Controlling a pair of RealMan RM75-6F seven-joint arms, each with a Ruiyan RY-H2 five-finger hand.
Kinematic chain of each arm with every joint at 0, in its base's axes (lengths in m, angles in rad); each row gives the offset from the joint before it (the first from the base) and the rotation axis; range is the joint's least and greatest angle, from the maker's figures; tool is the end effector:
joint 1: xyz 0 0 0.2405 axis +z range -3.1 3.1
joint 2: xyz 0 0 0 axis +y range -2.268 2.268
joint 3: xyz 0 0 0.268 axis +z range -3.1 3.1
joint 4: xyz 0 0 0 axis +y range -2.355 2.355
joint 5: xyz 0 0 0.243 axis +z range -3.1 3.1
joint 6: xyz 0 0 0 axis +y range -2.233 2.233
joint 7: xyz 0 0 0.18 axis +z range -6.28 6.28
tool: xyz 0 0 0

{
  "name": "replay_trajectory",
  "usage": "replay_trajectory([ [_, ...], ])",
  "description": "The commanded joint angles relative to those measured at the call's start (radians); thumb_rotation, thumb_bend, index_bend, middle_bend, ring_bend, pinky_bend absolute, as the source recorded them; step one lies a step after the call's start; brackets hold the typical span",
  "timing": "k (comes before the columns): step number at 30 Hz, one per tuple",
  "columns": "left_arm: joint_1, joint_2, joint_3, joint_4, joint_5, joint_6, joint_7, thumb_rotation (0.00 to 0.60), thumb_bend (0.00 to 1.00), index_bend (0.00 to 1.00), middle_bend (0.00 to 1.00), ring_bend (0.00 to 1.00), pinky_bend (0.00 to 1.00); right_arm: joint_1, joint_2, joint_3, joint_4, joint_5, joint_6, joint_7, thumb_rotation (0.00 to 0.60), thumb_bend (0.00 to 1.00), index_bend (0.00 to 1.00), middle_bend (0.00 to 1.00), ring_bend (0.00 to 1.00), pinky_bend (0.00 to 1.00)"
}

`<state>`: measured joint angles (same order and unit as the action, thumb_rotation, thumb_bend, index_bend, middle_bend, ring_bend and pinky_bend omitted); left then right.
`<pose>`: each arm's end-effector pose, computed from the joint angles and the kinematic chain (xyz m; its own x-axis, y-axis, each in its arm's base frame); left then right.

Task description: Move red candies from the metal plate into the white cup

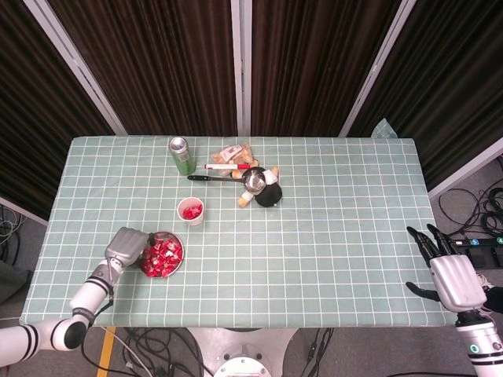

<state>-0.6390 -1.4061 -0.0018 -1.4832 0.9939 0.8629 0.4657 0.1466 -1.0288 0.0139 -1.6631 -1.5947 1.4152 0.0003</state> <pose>-0.2736 0.3468 -0.0454 0.6182 0.4510 0.6438 0.7827 -0.2784 -0.5566 -0.3120 -0.2295 0.1351 0.4495 -0.0764 0.8900 -0.8869 -0.1564 0.4346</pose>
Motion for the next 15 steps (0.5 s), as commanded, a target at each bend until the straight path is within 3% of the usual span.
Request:
replay_trajectory([
  [1,0.012,-0.010,-0.009,0.019,0.041,0.036,-0.033,0.600,0.31,0.41,0.95,0.94,1.00,-0.001,0.002,0.000,-0.002,0.000,0.000,-0.002,0.600,0.02,0.03,0.18,0.00,0.14],
  [7,0.014,-0.024,0.001,0.065,0.145,0.038,-0.103,0.600,0.31,0.40,0.95,0.94,1.00,-0.003,0.001,-0.002,-0.003,-0.003,0.003,-0.004,0.600,0.02,0.03,0.18,0.00,0.14],
  [15,0.003,-0.062,-0.012,0.122,0.159,0.010,-0.138,0.600,0.31,0.41,0.95,0.94,1.00,-0.006,0.005,-0.003,-0.010,0.001,0.004,-0.008,0.600,0.02,0.03,0.18,0.00,0.14],
])
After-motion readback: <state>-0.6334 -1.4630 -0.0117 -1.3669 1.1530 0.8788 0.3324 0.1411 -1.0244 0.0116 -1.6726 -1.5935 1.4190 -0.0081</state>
